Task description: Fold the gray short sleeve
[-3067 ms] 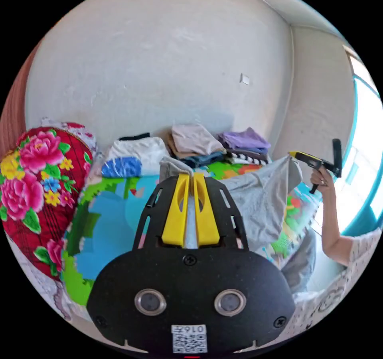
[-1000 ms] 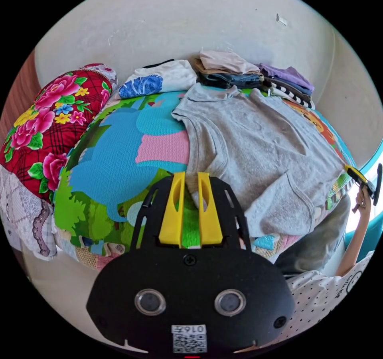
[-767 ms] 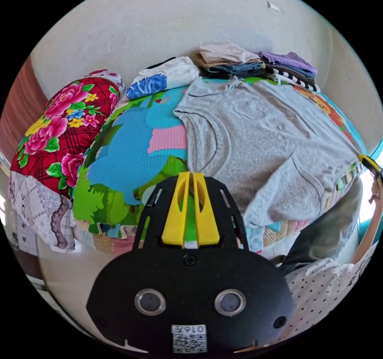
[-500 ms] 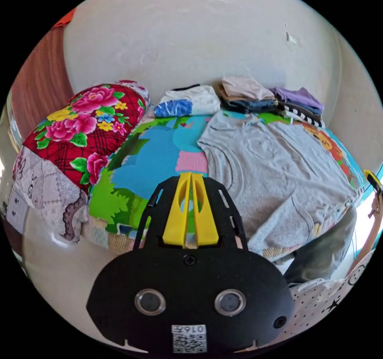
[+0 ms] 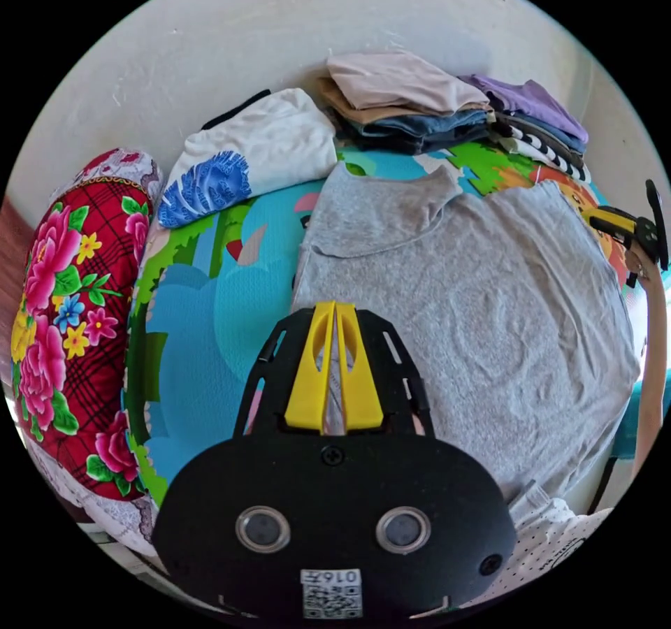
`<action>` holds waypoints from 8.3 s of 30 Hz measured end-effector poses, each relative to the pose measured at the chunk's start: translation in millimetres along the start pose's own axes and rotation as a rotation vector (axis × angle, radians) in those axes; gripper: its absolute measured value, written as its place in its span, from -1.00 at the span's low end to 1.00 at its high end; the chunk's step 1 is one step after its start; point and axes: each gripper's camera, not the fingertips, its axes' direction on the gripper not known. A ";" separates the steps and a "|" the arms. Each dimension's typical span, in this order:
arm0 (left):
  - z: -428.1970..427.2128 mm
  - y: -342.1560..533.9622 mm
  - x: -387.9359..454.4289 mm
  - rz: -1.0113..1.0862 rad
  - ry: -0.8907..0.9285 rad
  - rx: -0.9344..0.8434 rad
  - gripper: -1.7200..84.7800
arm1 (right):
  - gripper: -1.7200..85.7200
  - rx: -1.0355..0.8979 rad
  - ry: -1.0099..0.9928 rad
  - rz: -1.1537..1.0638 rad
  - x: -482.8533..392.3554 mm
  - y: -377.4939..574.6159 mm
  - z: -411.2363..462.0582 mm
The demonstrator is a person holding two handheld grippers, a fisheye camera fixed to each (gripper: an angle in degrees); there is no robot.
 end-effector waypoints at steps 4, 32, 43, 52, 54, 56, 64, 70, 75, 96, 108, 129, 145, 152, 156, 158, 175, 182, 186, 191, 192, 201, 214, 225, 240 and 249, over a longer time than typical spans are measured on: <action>7.7 5.6 -1.8 0.023 -0.028 0.019 -0.98 | -0.97 -0.023 0.019 0.017 4.7 4.1 19.6; -109.5 238.3 30.3 0.320 0.505 0.280 -0.70 | -0.70 0.447 -0.622 -0.308 -249.5 311.2 -83.5; -110.3 257.2 18.9 0.353 0.699 0.265 -0.97 | -0.72 0.395 -0.578 -0.312 -283.9 355.5 -54.6; -175.9 351.7 -15.8 0.546 0.772 0.533 -0.98 | -0.67 0.477 -0.635 -0.499 -357.9 384.5 -34.1; -186.4 372.7 -36.6 0.491 0.796 0.608 -0.98 | -0.66 0.474 -0.659 -0.542 -381.6 389.8 -25.8; -192.3 385.1 -52.3 0.443 0.826 0.661 -0.98 | -0.66 0.474 -0.647 -0.552 -397.5 393.8 -18.5; -209.5 410.7 -85.7 0.382 0.822 0.712 -0.98 | -0.82 0.534 -0.376 -0.505 -413.2 418.4 -9.8; -212.9 420.0 -89.1 0.429 0.783 0.663 -0.98 | -0.93 0.568 -0.373 -0.512 -397.7 436.3 -18.0; -228.3 426.7 -95.8 0.492 0.743 0.666 -0.98 | -0.95 0.631 -0.305 -0.678 -401.8 438.5 -31.2; -168.3 345.9 -175.0 -0.258 0.303 0.426 -0.98 | -0.76 0.375 -0.479 -0.081 -276.8 313.7 42.8; -129.8 392.7 -153.7 -0.045 0.590 0.241 -0.82 | -0.79 0.276 -0.584 -0.269 -305.1 329.9 55.4; -107.4 371.5 -81.9 0.432 0.517 0.097 -0.97 | -0.96 0.363 -0.526 -0.433 -314.1 389.9 45.5; -80.8 381.3 -70.7 0.414 0.518 0.144 -0.95 | -0.89 0.382 -0.587 -0.414 -294.4 385.0 53.2; -69.7 385.5 -59.7 0.425 0.462 0.162 -0.87 | -0.80 0.403 -0.610 -0.368 -280.8 358.6 49.2; -57.6 382.6 -56.4 0.429 0.453 0.176 -0.88 | -0.86 0.379 -0.566 -0.326 -282.0 336.6 54.4; -52.6 383.3 -57.8 0.436 0.450 0.192 -0.91 | -0.89 0.403 -0.574 -0.323 -279.0 332.5 52.3; 19.9 392.7 -111.3 0.353 0.529 0.105 -0.95 | -0.86 0.391 -0.583 -0.504 -244.9 294.8 68.9; -15.9 307.8 -156.5 0.251 0.309 0.325 -0.93 | -0.81 0.667 -0.523 -0.310 -124.9 128.6 13.0; 20.5 184.9 -178.8 0.204 0.316 0.344 -0.88 | -0.73 0.542 -0.363 -0.286 -89.1 -40.1 51.9; 108.9 67.3 -192.4 0.182 0.441 0.290 -0.90 | -0.72 0.253 -0.569 -0.209 -36.6 -204.3 169.2; 133.7 44.3 -195.8 0.151 0.451 0.266 -0.88 | -0.72 0.238 -0.634 -0.194 -27.5 -225.6 194.7; 303.6 -22.6 -224.2 -0.032 0.546 0.236 -0.79 | -0.65 0.166 -0.814 -0.028 27.2 -282.9 327.6; 366.8 -39.1 -180.0 0.106 0.456 0.121 -0.97 | -0.84 0.090 -0.706 -0.009 36.0 -334.7 379.9; 294.2 10.0 -169.7 0.323 0.587 0.471 -0.98 | -0.92 0.333 -0.621 -0.118 31.6 -335.2 365.1; 263.5 78.1 28.0 1.115 0.479 0.250 -0.98 | -0.93 0.215 -0.557 -0.548 -9.3 -293.8 379.2; 321.1 91.5 77.7 1.244 0.497 0.004 -0.98 | -0.81 0.189 -0.619 -0.870 -33.7 -254.9 393.2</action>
